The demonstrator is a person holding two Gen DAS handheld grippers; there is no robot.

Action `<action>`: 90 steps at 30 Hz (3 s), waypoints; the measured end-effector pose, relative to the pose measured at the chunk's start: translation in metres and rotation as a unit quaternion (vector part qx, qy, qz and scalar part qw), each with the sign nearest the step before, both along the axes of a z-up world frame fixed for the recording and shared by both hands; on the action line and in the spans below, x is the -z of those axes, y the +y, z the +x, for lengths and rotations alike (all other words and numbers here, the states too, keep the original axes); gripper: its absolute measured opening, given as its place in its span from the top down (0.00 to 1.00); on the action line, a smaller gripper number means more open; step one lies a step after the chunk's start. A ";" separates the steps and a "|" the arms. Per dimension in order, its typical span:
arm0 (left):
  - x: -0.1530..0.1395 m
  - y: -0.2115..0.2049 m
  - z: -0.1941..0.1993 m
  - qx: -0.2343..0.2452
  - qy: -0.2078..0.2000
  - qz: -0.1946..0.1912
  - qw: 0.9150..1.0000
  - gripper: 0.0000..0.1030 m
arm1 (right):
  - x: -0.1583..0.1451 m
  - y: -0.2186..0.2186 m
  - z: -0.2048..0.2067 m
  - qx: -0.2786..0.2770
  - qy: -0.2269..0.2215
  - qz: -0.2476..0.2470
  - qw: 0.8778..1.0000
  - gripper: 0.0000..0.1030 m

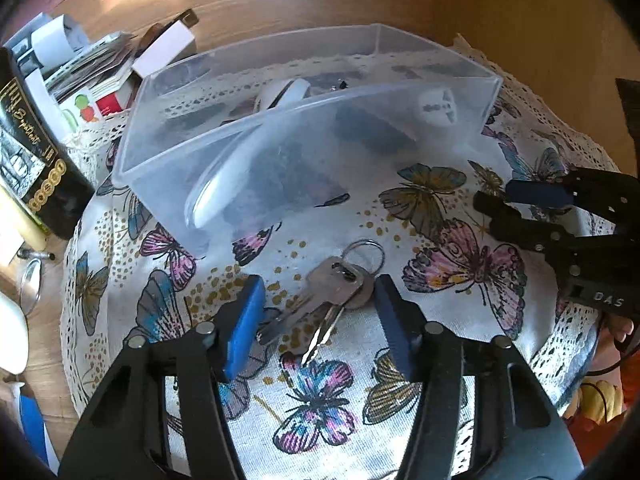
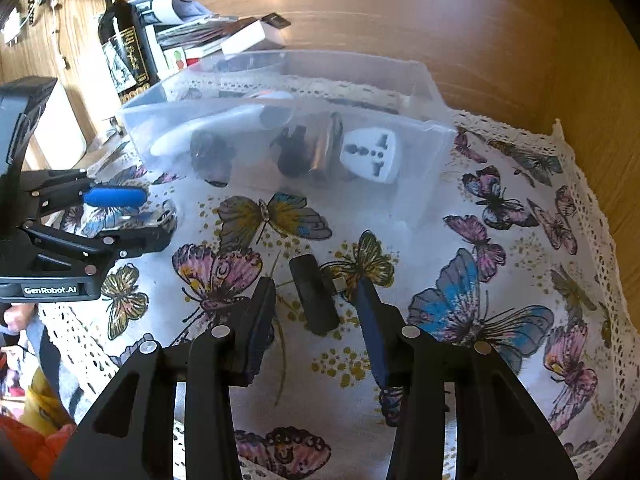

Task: Organize rigid objects
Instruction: 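Grasp the key ring with the left tool while the right tool grasps the black plug, then carry the keys and black plug into the clear box and open both tools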

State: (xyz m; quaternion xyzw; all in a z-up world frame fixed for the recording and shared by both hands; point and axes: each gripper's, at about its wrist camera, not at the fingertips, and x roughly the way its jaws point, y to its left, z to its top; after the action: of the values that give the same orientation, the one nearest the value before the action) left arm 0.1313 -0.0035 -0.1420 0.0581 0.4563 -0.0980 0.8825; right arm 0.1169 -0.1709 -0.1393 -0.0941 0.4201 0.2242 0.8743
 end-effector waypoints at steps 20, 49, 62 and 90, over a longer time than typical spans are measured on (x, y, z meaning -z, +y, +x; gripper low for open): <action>-0.016 0.016 -0.012 -0.014 -0.032 -0.029 0.999 0.77 | -0.019 0.001 -0.004 0.004 -0.036 0.025 0.999 0.76; -0.001 -0.003 -0.001 0.012 0.007 -0.013 1.000 0.74 | -0.042 -0.001 -0.005 0.004 -0.065 0.059 0.996 0.76; -0.021 0.001 -0.023 -0.006 -0.036 -0.023 0.999 0.79 | -0.045 0.005 -0.004 0.001 -0.072 0.068 0.995 0.76; -0.123 0.039 0.039 -0.073 -0.170 -0.063 0.981 0.79 | -0.094 0.041 0.049 -0.010 -0.139 0.076 0.987 0.76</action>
State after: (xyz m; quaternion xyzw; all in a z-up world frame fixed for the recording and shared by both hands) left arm 0.1706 0.0354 -0.0191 -0.0147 0.2953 -0.0506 0.9539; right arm 0.1661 -0.1296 -0.0456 -0.0616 0.2757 0.2487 0.9265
